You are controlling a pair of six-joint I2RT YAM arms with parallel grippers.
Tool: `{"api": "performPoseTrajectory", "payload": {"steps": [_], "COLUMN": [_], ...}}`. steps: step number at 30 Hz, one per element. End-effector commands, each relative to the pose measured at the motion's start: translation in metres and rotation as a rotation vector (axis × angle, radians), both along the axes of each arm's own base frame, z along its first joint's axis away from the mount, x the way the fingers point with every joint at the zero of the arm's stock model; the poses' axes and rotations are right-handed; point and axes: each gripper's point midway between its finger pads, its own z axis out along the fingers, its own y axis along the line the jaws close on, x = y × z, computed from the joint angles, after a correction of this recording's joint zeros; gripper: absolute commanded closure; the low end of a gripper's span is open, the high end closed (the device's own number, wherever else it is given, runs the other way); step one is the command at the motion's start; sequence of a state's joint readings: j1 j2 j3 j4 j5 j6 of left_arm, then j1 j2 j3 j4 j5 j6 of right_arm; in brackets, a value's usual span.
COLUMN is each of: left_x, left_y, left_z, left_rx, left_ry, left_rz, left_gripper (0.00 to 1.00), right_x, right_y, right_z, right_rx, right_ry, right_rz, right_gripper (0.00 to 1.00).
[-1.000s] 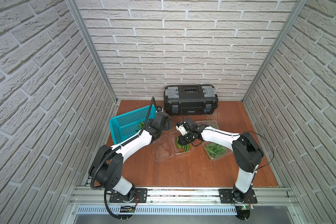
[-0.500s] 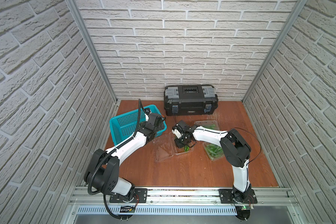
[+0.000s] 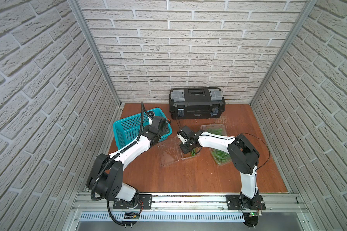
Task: Take small green peppers out of containers
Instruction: Pick up the green pepper from the packing box, then place the green pepper in the basket.
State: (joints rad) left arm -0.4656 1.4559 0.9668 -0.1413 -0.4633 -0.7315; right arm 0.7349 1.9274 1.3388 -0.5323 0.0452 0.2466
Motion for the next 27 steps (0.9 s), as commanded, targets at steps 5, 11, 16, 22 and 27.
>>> {"api": "performPoseTrajectory", "payload": {"steps": [5, 11, 16, 22, 27], "left_x": [0.005, 0.003, -0.004, -0.008, -0.006], "left_y": [0.011, 0.031, 0.045, 0.050, 0.046], "left_z": [0.002, 0.010, 0.016, 0.024, 0.026], "left_rx": [-0.023, 0.012, 0.052, 0.055, 0.069], "left_ry": [-0.054, -0.069, -0.066, -0.085, -0.085], "left_rz": [0.073, 0.181, 0.250, 0.272, 0.253], "left_gripper": [0.02, 0.02, 0.02, 0.02, 0.02], "right_x": [0.035, 0.062, 0.081, 0.101, 0.103], "right_y": [0.013, 0.081, 0.152, 0.175, 0.147], "right_z": [0.126, 0.182, 0.198, 0.196, 0.192], "right_rx": [0.179, 0.382, 0.594, 0.685, 0.645], "right_ry": [-0.320, -0.365, -0.313, -0.284, -0.305], "right_rz": [-0.032, 0.125, 0.257, 0.221, 0.162], "right_gripper": [0.96, 0.96, 0.95, 0.75, 0.74]}}
